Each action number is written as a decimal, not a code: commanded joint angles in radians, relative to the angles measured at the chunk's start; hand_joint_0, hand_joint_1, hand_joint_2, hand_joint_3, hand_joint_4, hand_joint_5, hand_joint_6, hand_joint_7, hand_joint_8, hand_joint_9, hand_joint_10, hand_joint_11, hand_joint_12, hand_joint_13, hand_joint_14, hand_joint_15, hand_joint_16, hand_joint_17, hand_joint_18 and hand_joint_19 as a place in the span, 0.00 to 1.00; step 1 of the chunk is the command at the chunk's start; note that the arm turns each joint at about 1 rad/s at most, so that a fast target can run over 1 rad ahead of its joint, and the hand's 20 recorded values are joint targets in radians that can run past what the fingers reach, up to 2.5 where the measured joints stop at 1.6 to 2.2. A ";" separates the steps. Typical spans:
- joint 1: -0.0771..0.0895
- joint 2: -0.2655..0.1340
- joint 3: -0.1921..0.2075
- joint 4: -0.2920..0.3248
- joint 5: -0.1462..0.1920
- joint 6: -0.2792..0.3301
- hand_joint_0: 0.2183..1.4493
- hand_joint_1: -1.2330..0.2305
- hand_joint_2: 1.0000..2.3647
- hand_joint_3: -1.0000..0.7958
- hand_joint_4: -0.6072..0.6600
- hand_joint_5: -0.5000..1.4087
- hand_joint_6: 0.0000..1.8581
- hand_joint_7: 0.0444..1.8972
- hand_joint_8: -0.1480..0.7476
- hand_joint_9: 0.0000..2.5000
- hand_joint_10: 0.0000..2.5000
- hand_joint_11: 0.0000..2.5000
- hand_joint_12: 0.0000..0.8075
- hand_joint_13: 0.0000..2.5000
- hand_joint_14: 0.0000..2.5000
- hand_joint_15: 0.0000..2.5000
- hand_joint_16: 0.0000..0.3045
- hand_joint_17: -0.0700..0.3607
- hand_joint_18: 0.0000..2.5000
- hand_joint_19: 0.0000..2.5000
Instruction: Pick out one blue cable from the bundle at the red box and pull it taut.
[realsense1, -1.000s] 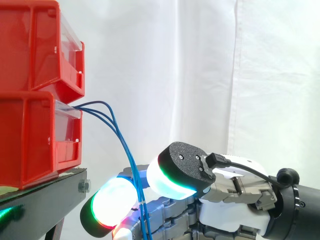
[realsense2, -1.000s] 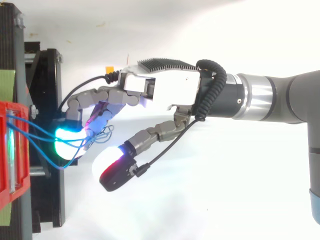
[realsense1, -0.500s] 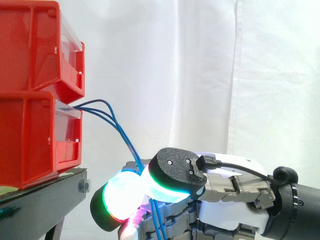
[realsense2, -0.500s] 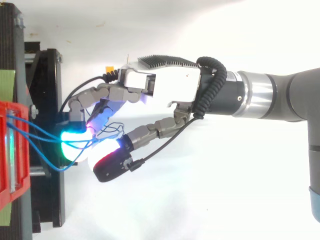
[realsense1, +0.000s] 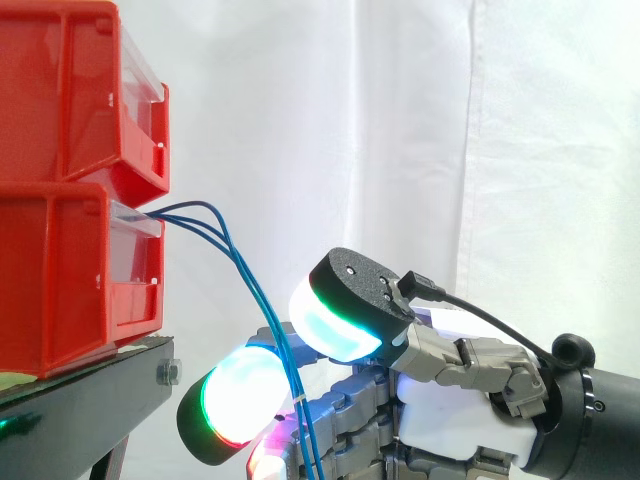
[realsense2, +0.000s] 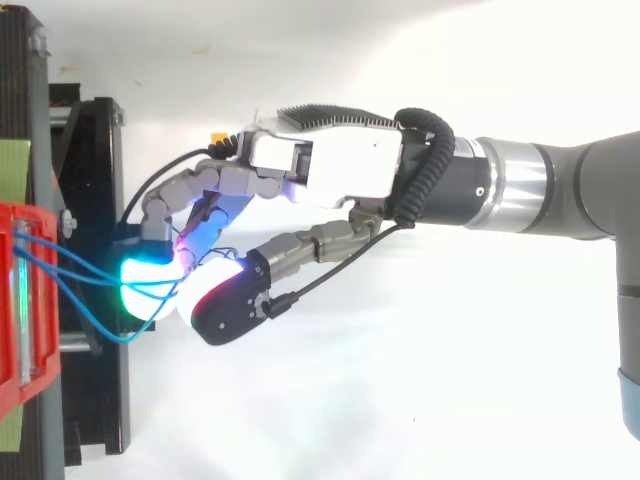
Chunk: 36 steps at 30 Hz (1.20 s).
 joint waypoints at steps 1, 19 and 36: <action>-0.003 0.000 0.001 0.001 0.000 0.001 0.33 0.55 0.01 0.36 0.50 0.19 0.39 0.48 0.46 0.41 0.01 0.18 0.44 0.38 0.01 0.20 0.16 0.41 0.30 0.26; -0.006 0.000 -0.001 -0.004 -0.008 0.004 0.32 0.46 0.00 0.56 0.58 0.18 0.50 0.39 0.54 0.41 0.01 0.21 0.53 0.40 0.01 0.19 0.21 0.49 0.35 0.24; -0.008 0.002 0.001 -0.025 -0.003 0.135 0.31 0.43 0.01 0.53 0.60 0.18 0.50 0.41 0.56 0.42 0.01 0.24 0.53 0.41 0.01 0.20 0.21 0.50 0.36 0.23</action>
